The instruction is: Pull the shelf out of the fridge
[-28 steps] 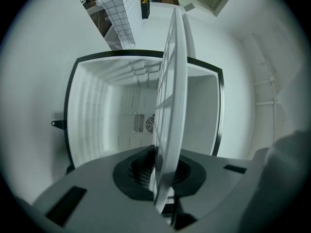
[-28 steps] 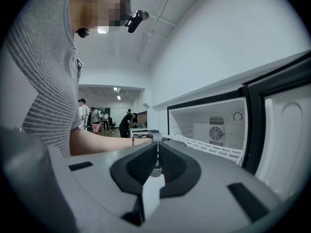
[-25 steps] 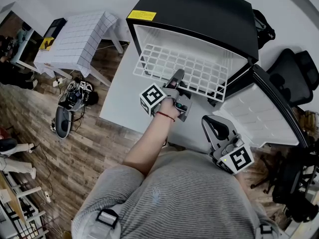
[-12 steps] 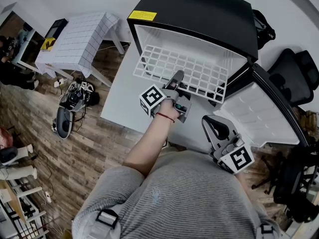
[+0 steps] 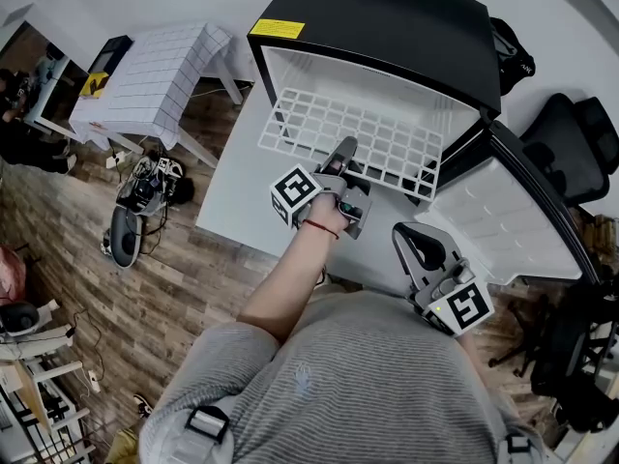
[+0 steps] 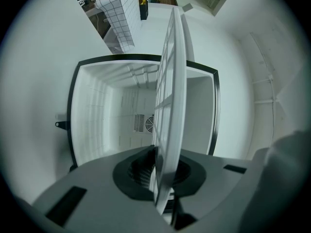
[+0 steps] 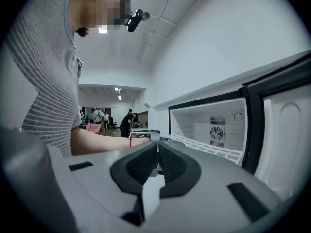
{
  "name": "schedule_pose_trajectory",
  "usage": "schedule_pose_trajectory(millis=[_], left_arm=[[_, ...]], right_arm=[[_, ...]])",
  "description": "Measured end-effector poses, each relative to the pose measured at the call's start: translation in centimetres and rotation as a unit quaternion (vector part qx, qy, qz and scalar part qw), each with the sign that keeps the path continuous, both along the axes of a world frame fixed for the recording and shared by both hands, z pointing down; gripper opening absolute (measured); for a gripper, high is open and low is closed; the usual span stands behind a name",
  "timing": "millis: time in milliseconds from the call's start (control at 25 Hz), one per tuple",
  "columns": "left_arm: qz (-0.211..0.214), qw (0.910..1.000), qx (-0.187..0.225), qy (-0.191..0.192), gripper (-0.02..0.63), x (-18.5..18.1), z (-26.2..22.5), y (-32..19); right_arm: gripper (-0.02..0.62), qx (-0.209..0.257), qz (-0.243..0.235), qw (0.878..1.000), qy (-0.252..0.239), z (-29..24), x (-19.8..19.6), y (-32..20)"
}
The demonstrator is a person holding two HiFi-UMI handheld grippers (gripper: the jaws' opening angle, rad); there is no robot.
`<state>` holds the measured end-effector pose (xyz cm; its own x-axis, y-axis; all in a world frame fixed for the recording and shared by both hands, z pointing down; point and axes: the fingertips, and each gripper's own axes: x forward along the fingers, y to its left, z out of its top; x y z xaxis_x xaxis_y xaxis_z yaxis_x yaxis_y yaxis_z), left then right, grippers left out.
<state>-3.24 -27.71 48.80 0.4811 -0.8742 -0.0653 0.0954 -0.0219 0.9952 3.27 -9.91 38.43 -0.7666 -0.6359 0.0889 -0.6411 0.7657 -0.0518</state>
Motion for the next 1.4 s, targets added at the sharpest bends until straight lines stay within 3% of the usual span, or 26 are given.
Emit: schedule_pose_trajectory(millis=[480,1160,1400], left_arm=[[-0.001,1.0,-0.006,0.004,0.034,-0.7,0.8,2.6],[-0.051,0.998,0.031,-0.022,0.034,-4.3,-1.6,6.0],[-0.057,0.9973,0.046,0.008,0.034,-3.6,-4.9,6.5]], right_arm=[[0.017,0.004,-0.011,1.0,-0.005,-0.3,-0.4,0.6],[0.017,0.019,-0.054,0.998,-0.027,-1.6,-1.3,3.1],[0.017,0.022,-0.065,0.997,-0.043,-2.7,-1.4,3.9]])
